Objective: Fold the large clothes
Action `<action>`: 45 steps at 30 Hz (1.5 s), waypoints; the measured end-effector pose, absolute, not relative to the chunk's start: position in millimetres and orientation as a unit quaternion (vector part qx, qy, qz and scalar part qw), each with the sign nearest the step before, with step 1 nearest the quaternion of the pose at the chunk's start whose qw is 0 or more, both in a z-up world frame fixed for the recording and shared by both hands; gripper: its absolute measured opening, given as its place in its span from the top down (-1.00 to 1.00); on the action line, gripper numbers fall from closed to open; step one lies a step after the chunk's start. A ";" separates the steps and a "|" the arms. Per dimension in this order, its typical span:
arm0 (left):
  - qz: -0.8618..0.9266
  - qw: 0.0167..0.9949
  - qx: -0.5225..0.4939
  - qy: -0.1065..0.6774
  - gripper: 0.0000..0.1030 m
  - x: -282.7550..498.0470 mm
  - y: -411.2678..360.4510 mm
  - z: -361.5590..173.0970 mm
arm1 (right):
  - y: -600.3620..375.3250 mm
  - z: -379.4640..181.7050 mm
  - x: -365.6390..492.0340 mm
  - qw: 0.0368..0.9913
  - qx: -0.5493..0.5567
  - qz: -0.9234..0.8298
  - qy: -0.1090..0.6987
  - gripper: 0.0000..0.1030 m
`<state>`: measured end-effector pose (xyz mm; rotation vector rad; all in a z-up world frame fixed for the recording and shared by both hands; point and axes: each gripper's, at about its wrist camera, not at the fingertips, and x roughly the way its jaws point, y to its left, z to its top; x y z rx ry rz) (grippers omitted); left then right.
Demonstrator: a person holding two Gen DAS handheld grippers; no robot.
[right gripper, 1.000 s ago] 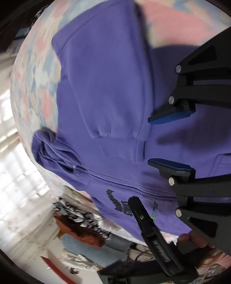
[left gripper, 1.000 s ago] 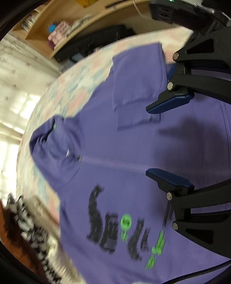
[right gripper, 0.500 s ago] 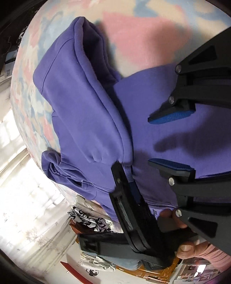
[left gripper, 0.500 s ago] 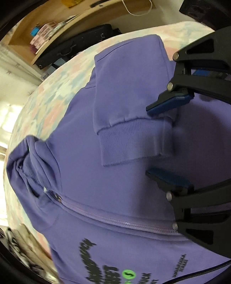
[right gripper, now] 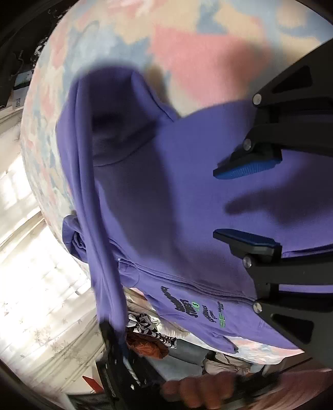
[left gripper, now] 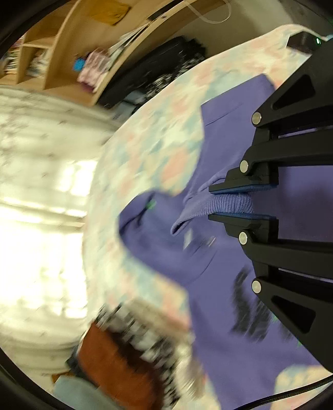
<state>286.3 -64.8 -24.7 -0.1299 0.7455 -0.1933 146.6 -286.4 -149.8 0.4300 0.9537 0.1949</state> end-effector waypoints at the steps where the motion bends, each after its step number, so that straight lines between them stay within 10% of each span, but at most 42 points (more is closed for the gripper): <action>1: -0.078 0.930 -0.055 0.356 0.78 289.1 -51.9 -21.6 | -287.0 -147.1 145.5 0.863 0.202 0.091 0.453 0.21; 12: -0.035 0.855 -0.057 0.515 0.51 326.7 33.8 -152.5 | -317.9 -137.2 154.8 0.842 0.197 0.059 0.498 -0.03; 17: -0.040 0.868 -0.092 0.486 -0.05 329.8 50.9 -154.3 | -336.0 -111.2 196.7 0.850 0.203 0.049 0.483 -0.31; 27: -0.025 0.858 -0.052 0.511 -0.05 367.7 29.8 -181.5 | -357.9 -148.5 315.1 0.840 0.234 0.016 0.490 -0.41; 29: -0.023 0.860 -0.056 0.506 0.21 369.3 27.5 -182.3 | -359.4 -159.3 327.3 0.834 0.242 0.012 0.496 -0.41; 31: -0.033 0.864 -0.059 0.499 0.53 371.1 22.6 -178.1 | -358.8 -169.1 334.1 0.829 0.250 0.019 0.500 -0.09; 33: -0.041 0.869 -0.051 0.490 0.61 373.6 16.8 -172.6 | -352.0 -172.8 337.3 0.831 0.223 0.038 0.507 0.73; 41: -0.030 0.874 -0.022 0.485 0.28 375.5 9.1 -179.4 | -359.6 -168.3 327.7 0.861 0.203 0.013 0.466 0.77; 45: -0.033 0.873 -0.017 0.487 0.12 368.9 16.0 -176.5 | -364.6 -168.5 318.1 0.848 0.225 0.015 0.479 0.47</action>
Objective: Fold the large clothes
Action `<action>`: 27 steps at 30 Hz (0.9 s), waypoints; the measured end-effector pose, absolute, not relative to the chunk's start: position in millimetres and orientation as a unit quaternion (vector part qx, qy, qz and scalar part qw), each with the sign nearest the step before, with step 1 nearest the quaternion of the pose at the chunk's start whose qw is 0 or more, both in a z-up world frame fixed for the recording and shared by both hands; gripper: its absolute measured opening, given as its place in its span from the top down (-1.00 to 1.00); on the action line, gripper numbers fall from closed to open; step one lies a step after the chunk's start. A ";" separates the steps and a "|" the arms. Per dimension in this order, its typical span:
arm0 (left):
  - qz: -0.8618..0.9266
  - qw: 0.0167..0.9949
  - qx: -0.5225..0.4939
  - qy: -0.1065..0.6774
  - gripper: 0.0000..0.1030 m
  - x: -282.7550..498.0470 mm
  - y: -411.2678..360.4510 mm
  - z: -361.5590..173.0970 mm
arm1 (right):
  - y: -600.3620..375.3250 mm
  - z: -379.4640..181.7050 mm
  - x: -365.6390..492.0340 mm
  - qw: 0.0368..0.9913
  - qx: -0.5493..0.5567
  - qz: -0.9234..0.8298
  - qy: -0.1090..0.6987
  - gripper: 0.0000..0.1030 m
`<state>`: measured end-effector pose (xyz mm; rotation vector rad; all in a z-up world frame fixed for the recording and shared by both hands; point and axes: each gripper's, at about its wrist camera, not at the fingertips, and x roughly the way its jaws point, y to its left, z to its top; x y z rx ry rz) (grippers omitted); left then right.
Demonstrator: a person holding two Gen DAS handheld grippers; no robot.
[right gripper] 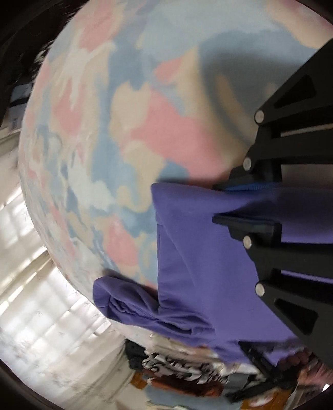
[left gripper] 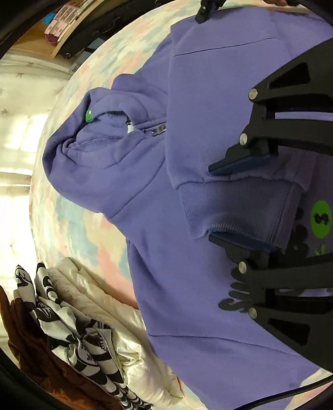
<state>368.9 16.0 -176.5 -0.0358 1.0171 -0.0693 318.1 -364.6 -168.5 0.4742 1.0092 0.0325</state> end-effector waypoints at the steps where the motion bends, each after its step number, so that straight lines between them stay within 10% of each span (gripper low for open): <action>1: -0.036 0.873 -0.015 0.487 0.12 366.9 17.9 -173.8 | -367.7 -165.2 312.4 0.841 0.238 0.023 0.486 0.27; 12: -0.048 0.867 0.029 0.495 0.35 319.7 15.4 -166.2 | -338.8 -163.1 234.8 0.829 0.166 0.060 0.531 0.06; 16: -0.055 0.867 0.009 0.495 0.79 312.0 12.0 -166.5 | -326.3 -163.4 224.6 0.842 0.121 0.050 0.523 0.52; 27: -0.056 0.874 0.009 0.482 0.58 269.2 24.5 -139.3 | -333.3 -144.1 203.8 0.841 0.138 0.009 0.523 0.40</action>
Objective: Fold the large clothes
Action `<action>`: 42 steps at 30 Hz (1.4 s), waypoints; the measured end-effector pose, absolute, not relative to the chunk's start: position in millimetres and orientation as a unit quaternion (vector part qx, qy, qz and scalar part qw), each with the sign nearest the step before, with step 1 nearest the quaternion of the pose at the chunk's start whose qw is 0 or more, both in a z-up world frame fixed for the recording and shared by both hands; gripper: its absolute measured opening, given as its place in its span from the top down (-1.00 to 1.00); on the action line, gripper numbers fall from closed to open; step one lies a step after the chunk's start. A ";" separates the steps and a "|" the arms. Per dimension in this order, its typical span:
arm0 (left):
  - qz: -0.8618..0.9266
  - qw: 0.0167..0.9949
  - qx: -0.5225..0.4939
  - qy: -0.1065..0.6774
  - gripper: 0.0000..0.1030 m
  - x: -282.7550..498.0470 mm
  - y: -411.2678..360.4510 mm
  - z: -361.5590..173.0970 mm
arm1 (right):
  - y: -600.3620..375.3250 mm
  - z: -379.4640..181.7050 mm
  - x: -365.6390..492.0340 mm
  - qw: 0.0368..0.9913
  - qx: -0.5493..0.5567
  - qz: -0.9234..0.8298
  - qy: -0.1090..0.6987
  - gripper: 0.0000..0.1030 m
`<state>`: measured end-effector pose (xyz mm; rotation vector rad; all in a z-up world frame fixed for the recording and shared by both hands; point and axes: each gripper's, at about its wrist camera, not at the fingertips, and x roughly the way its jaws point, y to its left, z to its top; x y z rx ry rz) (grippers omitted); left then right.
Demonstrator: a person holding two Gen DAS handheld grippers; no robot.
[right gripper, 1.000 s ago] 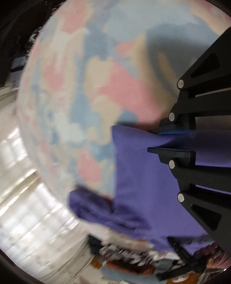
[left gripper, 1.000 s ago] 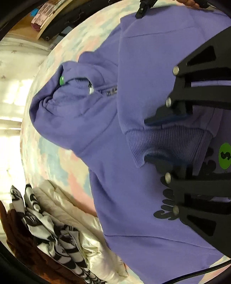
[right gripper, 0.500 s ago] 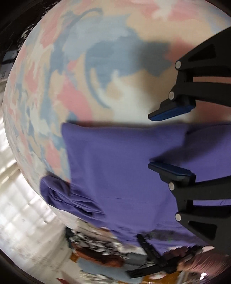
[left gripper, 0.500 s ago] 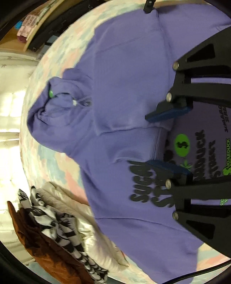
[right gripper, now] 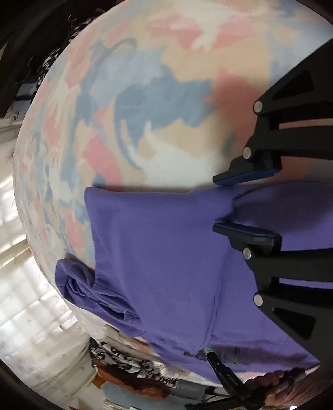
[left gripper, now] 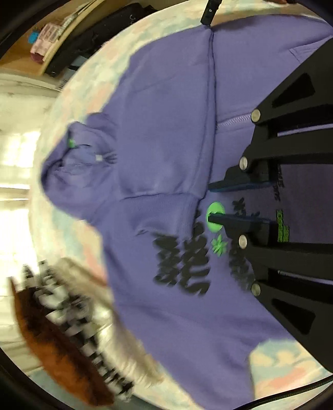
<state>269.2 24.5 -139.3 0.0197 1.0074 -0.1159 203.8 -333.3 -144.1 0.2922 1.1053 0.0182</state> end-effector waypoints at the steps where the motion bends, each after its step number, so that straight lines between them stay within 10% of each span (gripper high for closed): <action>1: -0.059 0.879 0.015 0.473 0.43 265.0 24.3 -130.4 | -331.7 -138.6 200.8 0.841 0.135 0.007 0.524 0.40; 8: -0.089 0.878 -0.008 0.470 0.03 262.7 13.1 -96.0 | -307.2 -87.2 193.4 0.850 0.155 0.040 0.502 0.11; 24: -0.011 0.876 -0.044 0.479 0.03 372.3 -24.8 -172.9 | -220.8 -167.6 314.8 0.847 0.193 0.083 0.489 0.07; 33: -0.005 0.883 -0.063 0.465 0.04 386.1 15.1 -183.4 | -331.1 -169.0 314.1 0.874 0.197 0.028 0.444 0.78; 42: -0.019 0.876 -0.066 0.478 0.03 350.8 12.6 -161.4 | -337.4 -141.8 268.5 0.866 0.219 0.022 0.449 0.26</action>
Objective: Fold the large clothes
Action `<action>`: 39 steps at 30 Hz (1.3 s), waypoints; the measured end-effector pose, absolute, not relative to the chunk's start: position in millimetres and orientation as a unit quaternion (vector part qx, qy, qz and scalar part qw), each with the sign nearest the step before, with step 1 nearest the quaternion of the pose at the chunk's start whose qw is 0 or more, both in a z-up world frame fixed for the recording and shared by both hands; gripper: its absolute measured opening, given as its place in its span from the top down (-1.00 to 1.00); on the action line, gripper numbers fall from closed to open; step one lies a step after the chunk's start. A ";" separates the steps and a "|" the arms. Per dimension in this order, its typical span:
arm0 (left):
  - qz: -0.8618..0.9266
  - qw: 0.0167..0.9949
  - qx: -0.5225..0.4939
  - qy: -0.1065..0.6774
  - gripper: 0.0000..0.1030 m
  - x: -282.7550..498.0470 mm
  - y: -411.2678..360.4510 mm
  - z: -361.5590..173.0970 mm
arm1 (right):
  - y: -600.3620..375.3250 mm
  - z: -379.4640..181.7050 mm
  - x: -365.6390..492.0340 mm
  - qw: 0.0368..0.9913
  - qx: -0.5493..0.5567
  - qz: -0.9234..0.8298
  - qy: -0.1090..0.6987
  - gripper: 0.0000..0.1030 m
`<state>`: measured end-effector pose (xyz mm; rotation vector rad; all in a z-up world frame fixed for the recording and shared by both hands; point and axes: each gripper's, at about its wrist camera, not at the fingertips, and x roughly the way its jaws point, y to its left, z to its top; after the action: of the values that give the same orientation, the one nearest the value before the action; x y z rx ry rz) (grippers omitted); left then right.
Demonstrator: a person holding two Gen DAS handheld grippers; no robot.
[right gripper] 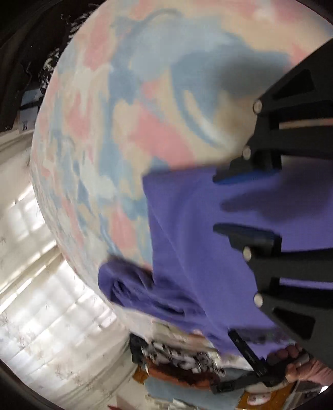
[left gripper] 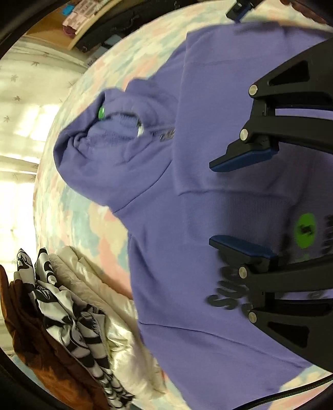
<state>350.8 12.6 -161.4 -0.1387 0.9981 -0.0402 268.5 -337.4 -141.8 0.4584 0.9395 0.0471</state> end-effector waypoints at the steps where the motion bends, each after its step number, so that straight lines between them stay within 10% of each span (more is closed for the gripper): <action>1: -0.025 0.874 -0.071 0.480 0.03 343.2 12.5 -160.5 | -329.4 -140.0 264.6 0.864 0.221 0.033 0.451 0.20; 39: -0.031 0.897 -0.058 0.437 -0.07 105.3 47.4 -94.5 | -219.2 -106.7 73.9 0.867 0.187 0.058 0.459 0.15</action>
<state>105.3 47.4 -94.5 -0.1209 0.9059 -0.0641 73.9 -219.2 -106.7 0.3922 0.9604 0.1210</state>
